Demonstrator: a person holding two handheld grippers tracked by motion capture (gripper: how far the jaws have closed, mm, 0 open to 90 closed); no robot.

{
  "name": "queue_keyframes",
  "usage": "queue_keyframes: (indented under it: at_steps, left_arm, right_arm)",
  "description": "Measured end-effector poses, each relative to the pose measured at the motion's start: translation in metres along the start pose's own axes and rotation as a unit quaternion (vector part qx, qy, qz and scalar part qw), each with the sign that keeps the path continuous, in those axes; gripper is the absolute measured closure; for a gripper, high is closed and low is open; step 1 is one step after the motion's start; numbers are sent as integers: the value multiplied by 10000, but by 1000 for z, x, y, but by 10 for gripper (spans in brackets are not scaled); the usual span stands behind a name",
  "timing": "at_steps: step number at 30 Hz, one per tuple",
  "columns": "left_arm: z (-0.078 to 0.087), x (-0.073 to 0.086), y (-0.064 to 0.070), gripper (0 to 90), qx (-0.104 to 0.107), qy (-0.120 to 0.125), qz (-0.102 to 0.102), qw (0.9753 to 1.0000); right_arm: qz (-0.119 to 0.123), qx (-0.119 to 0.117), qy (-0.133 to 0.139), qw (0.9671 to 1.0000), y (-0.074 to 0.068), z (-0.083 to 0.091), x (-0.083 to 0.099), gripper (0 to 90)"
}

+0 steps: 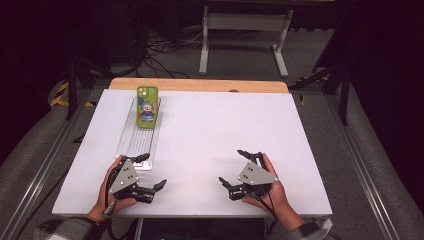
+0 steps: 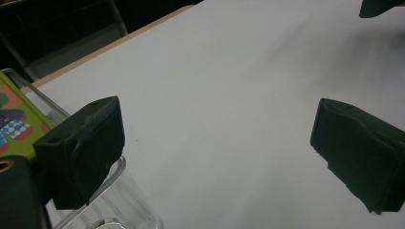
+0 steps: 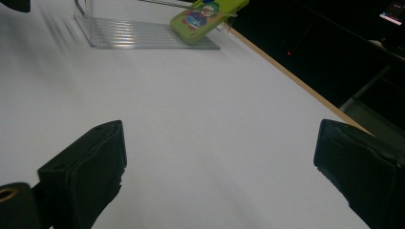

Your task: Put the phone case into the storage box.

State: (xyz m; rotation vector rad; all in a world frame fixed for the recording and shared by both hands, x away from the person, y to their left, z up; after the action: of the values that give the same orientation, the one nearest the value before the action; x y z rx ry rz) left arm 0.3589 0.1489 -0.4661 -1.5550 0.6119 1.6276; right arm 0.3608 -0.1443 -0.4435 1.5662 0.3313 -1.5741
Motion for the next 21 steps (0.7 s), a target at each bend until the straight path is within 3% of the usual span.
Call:
queue_keyframes:
  at_steps: [2, 15, 21]
  left_arm:
    - [0, 0, 0, 49, 18, 5, -62, 10000]
    - [0, 0, -3, 48, 27, 21, 106, 9999]
    - [-2, 0, -2, 48, 68, -5, 88, 9999]
  right_arm:
    - [5, 6, -4, 10000, 0, 0, 0, 45]
    - [50, -53, -19, 10000, -5, -3, -2, 45]
    - [34, -70, -15, 10000, -6, -3, -2, 46]
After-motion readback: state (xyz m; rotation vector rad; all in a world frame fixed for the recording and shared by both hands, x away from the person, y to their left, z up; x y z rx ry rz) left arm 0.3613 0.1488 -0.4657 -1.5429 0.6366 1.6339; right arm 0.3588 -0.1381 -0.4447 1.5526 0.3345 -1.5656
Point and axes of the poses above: each handheld gripper's, and its own axes: z roughly backward along the jaws, x roughly out of its underside, y roughly to its right, the point moved 6 cm from there along -z, roughly forward along the jaws, and after that the axes turned 13 degrees about y, right-handed, at the moved point
